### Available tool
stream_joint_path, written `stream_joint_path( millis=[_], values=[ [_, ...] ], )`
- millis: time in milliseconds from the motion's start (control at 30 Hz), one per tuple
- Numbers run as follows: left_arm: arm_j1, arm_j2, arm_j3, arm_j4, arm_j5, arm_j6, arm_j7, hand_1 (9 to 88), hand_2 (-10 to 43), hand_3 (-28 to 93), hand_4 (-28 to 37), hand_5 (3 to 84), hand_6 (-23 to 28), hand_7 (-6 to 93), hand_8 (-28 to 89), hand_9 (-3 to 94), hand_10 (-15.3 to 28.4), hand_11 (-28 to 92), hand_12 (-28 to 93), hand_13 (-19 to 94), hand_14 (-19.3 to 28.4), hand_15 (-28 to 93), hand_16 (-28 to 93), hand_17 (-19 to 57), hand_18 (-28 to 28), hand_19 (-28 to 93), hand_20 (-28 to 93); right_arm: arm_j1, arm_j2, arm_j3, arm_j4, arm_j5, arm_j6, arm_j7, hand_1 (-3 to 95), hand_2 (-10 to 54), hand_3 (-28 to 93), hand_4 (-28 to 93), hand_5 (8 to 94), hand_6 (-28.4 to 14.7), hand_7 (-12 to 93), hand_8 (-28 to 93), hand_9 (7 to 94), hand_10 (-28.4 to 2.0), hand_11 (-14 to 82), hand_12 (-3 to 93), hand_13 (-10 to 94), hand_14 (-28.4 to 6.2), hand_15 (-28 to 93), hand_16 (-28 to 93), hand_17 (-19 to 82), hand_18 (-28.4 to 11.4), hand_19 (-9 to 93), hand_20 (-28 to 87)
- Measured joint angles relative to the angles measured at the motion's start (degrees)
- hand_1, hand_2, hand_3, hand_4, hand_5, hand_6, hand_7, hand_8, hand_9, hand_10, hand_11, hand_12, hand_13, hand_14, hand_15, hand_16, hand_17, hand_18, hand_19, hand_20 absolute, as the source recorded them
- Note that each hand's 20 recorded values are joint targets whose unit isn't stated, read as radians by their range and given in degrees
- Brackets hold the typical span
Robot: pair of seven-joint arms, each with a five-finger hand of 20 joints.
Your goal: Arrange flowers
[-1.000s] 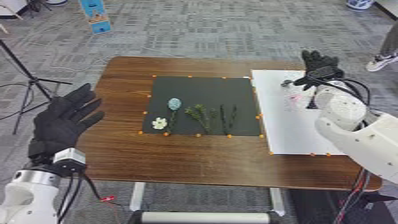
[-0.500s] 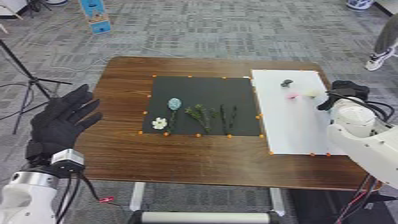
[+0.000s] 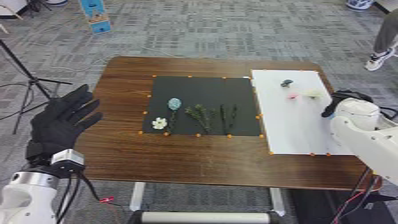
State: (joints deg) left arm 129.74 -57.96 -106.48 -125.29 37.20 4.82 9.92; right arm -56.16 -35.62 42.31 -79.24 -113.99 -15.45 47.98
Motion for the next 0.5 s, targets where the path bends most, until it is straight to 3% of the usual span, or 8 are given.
stream_joint_path(
  millis=[67, 133, 200, 367, 500],
  values=[
    [0.00, -0.01, 0.00, 0.00, 0.00, 0.00, -0.03, 19.4, -6.2, 72, -28.3, 33.7, 3.8, 19.9, -9, 26.0, 11.3, 21, 18, 21, 13.2, 26, 4, -10.1, 21.9, 43, 12, -0.22, -0.06, -0.33, 0.07, -0.21, 0.93, 0.42, 44.6, -9.5, 80, -28, 58.4, 0.8, 24, -11, 64.9, -10.5, 23.9, 27.9, 65, -9.4, 87, 33, 30, -21.0, 81, 44],
    [0.00, -0.01, 0.00, 0.00, 0.00, 0.00, -0.06, 19.5, -5.9, 72, -28.3, 33.7, 3.9, 19.9, -9, 26.0, 11.4, 21, 18, 21, 13.2, 26, 4, -10.1, 21.9, 43, 12, -0.42, -0.10, -0.50, 0.06, -1.06, 1.94, 0.75, 50.6, -9.5, 78, -28, 60.5, 1.3, 29, -2, 69.5, -8.5, 16.6, 39.3, 65, -8.7, 87, 33, 30, -20.8, 81, 45],
    [0.00, -0.01, 0.00, 0.00, 0.00, -0.01, -0.10, 19.6, -5.7, 72, -28.3, 33.7, 3.9, 19.9, -9, 26.0, 11.4, 21, 18, 21, 13.2, 26, 4, -10.1, 21.9, 43, 12, -0.71, -0.13, -0.47, 0.00, -2.12, 2.18, 0.87, 55.8, -9.5, 78, -28, 64.6, 2.1, 37, 4, 74.6, -7.0, 18.2, 48.2, 66, -7.6, 87, 34, 31, -20.1, 82, 46],
    [-0.09, 0.00, 0.00, 0.00, -0.01, -0.08, -0.36, 19.7, -5.4, 72, -28.3, 33.7, 3.9, 19.9, -9, 26.0, 11.3, 21, 18, 21, 13.2, 26, 4, -10.0, 21.9, 43, 12, -1.51, -0.11, -0.65, 0.00, -4.26, 3.62, 0.37, 57.3, -9.5, 76, -28, 70.1, 2.9, 42, 6, 79.1, -5.7, 24.0, 50.9, 68, -7.1, 87, 35, 32, -19.7, 83, 47],
    [-0.10, 0.03, 0.00, 0.02, -0.01, -0.14, -0.44, 19.6, -5.4, 72, -28.3, 33.8, 3.9, 19.8, -9, 26.0, 11.3, 21, 18, 21, 13.2, 26, 4, -10.0, 21.9, 44, 12, -2.40, 0.25, -1.60, 0.00, -4.84, 10.11, -1.90, 56.5, -9.5, 78, -28, 72.3, 3.1, 43, 3, 80.8, -5.6, 24.7, 50.2, 69, -6.8, 87, 36, 33, -19.6, 83, 48]
  ],
)
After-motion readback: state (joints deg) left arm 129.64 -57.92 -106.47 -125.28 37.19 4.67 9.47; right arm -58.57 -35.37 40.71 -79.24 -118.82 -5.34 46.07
